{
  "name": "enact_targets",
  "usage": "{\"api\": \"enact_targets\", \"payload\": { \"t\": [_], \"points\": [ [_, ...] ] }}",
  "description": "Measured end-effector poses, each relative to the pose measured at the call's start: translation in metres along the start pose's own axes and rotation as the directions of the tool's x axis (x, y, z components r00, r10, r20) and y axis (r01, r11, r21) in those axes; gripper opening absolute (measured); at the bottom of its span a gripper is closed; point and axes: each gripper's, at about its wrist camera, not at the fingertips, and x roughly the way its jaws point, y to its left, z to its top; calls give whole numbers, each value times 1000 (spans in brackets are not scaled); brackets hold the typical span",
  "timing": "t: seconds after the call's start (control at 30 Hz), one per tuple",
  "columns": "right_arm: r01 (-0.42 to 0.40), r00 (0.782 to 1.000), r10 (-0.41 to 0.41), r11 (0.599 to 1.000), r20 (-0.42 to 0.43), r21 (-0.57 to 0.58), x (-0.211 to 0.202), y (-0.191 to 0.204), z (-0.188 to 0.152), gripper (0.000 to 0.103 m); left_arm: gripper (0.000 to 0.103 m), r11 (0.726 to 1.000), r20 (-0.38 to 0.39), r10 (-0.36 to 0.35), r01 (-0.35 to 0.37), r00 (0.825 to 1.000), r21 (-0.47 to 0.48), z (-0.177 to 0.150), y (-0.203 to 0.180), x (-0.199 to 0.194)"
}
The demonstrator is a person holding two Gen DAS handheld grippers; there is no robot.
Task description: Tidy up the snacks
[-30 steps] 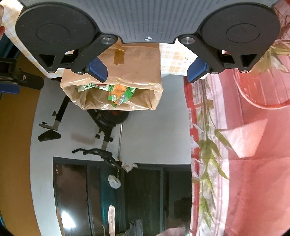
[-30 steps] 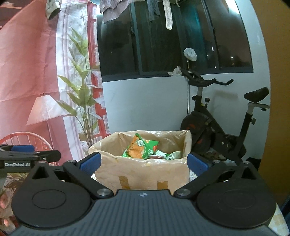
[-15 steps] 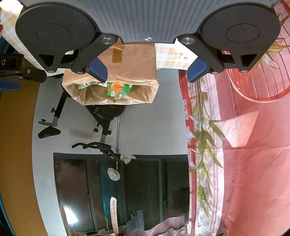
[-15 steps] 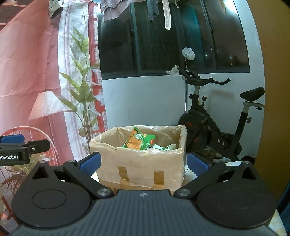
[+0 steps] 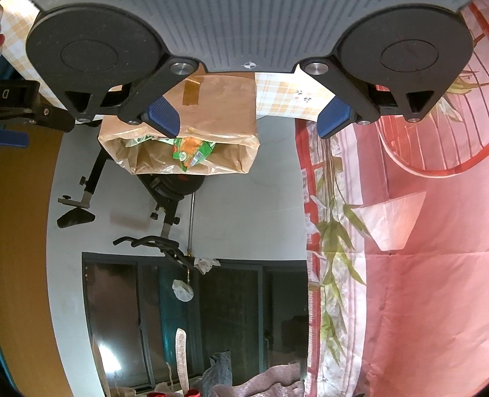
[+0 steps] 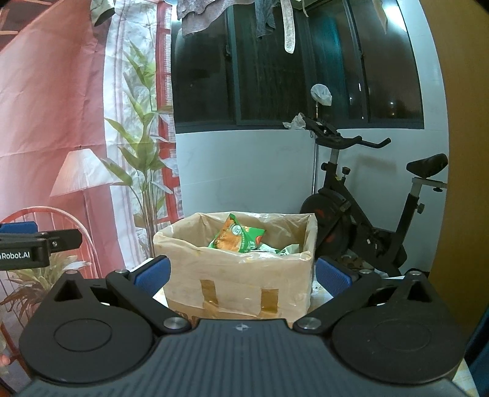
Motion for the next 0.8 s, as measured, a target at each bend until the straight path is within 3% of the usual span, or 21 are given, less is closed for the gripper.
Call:
{"api": "enact_targets", "payload": {
  "t": [0.8],
  "points": [
    [8, 1000, -8, 1000, -4, -20, 0, 3, -6, 103, 99, 999, 14, 32, -32, 999, 3, -1, 1, -2]
  ]
}}
